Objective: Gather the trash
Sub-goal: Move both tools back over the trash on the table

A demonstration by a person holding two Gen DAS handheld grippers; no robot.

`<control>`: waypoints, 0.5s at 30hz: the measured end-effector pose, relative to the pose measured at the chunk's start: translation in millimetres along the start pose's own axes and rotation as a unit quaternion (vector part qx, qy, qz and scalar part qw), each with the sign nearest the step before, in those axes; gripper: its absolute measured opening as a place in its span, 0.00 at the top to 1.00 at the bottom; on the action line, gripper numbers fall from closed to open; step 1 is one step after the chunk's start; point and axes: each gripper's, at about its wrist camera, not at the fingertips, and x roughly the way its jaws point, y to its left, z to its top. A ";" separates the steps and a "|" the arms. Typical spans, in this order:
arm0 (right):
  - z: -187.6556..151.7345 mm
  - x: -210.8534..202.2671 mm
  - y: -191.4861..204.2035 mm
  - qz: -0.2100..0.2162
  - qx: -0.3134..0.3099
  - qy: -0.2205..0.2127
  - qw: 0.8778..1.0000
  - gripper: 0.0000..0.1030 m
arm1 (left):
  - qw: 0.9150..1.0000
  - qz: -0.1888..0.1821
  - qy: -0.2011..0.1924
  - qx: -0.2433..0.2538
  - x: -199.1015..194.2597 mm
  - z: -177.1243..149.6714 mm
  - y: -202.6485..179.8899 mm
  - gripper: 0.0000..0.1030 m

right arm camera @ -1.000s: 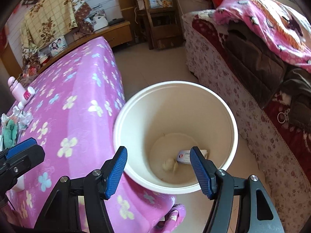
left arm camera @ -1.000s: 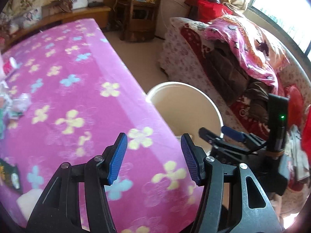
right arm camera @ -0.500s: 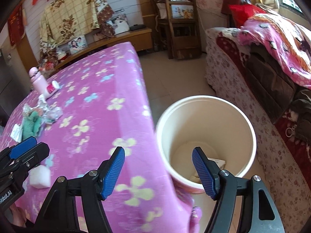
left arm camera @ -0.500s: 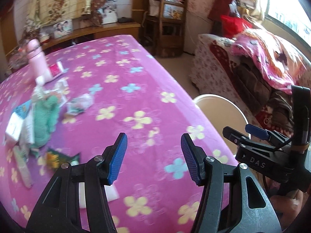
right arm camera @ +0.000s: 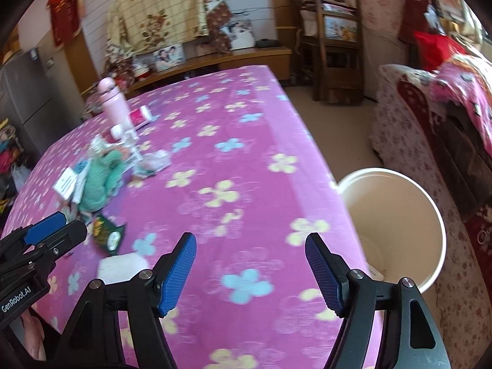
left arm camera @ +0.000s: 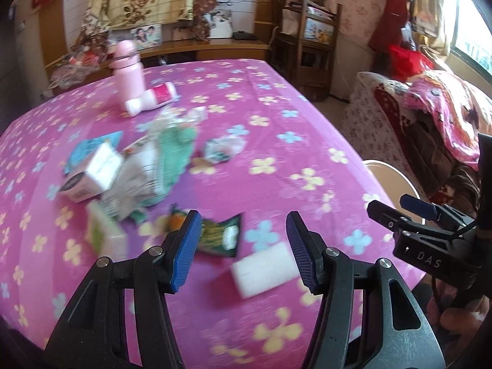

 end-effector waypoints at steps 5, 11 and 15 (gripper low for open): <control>0.8 5.4 30.2 0.026 -0.024 0.007 0.999 0.27 | 0.999 0.022 -0.001 -0.028 -11.7 -9.7 43.3 0.46; -2.1 15.5 63.2 0.051 -0.055 0.021 0.997 0.26 | 0.996 0.040 0.003 -0.074 -15.4 -19.2 95.0 0.43; -2.2 27.7 83.6 0.081 -0.072 0.037 0.993 0.26 | 0.992 0.039 0.016 -0.116 -6.0 -23.7 122.6 0.40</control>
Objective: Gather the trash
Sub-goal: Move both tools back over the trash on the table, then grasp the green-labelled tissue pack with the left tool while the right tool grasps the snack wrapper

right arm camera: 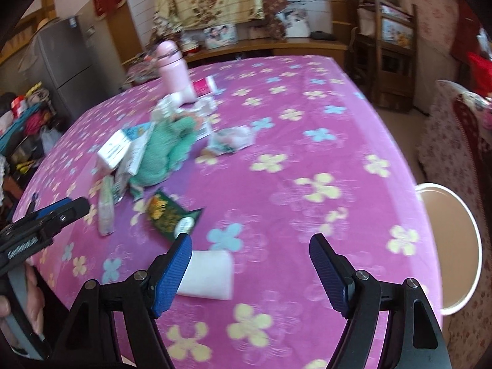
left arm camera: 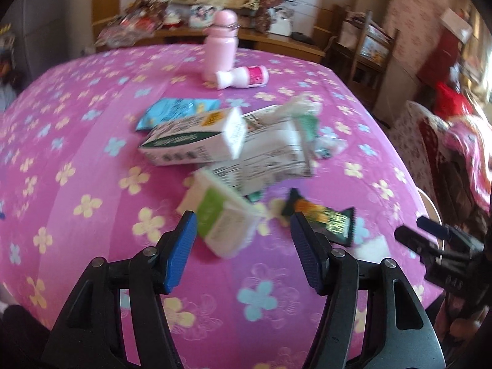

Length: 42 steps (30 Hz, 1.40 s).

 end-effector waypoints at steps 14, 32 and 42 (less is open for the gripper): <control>14.8 33.8 25.1 0.031 -0.053 0.033 0.998 0.26 | 0.995 -0.013 0.050 -0.088 59.7 13.3 22.5 0.40; 32.5 94.1 83.8 0.047 -0.222 0.085 0.970 0.47 | 0.992 -0.054 0.110 -0.027 34.3 4.0 58.0 0.82; 37.3 61.0 63.3 0.076 -0.162 0.026 0.984 0.81 | 0.991 -0.074 0.091 -0.059 35.9 7.0 52.8 0.86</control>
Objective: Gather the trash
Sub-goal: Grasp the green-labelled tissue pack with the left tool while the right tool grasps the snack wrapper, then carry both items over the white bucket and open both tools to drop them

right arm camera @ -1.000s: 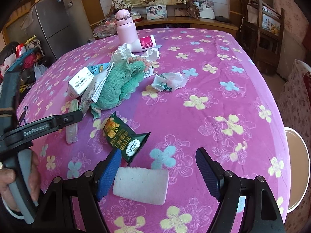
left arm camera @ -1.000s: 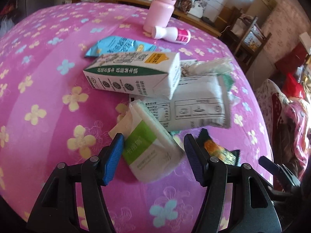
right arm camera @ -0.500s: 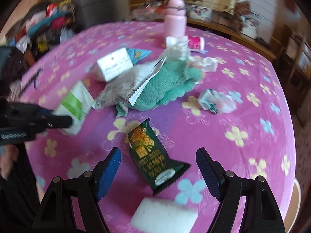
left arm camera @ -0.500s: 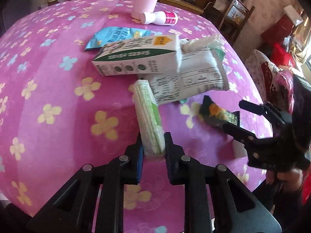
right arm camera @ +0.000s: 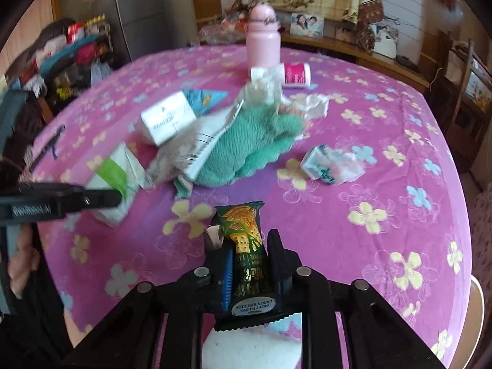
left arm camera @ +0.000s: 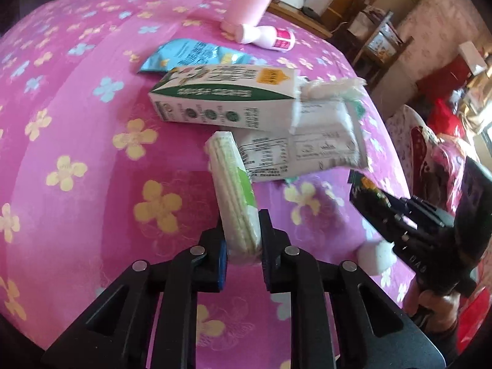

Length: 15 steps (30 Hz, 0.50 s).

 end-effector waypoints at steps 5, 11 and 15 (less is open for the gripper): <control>-4.5 -22.8 -4.8 0.013 0.027 -0.022 0.999 0.82 | 0.999 -0.001 -0.030 0.039 -18.4 -7.0 -26.9 0.87; -14.9 -54.7 -12.2 0.013 0.056 -0.051 0.997 0.82 | 0.996 -0.012 -0.040 0.078 -28.1 -13.8 -59.6 0.87; -25.8 -73.1 -18.5 0.004 0.072 -0.064 0.995 0.82 | 0.995 -0.023 -0.039 0.092 -26.7 -14.5 -81.0 0.87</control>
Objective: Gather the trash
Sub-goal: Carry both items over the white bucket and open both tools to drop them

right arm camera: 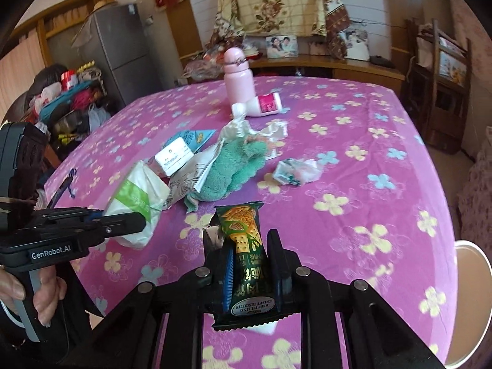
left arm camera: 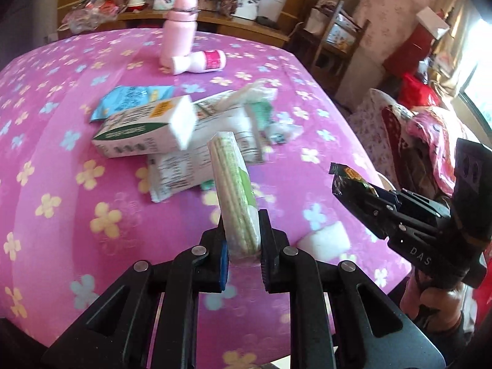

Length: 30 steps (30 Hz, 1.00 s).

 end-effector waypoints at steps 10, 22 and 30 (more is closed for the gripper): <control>-16.1 -47.4 -44.8 -0.044 0.046 -0.029 0.998 0.82 | 0.999 -0.017 -0.001 0.048 11.8 7.6 -61.1 0.87; -43.0 -96.2 -113.1 -0.109 0.105 -0.050 0.987 0.82 | 0.992 -0.050 0.009 0.117 35.8 12.3 -144.7 0.87; -66.3 -121.6 -163.0 -0.151 0.148 -0.051 0.976 0.82 | 0.985 -0.076 0.025 0.154 59.7 14.2 -202.8 0.87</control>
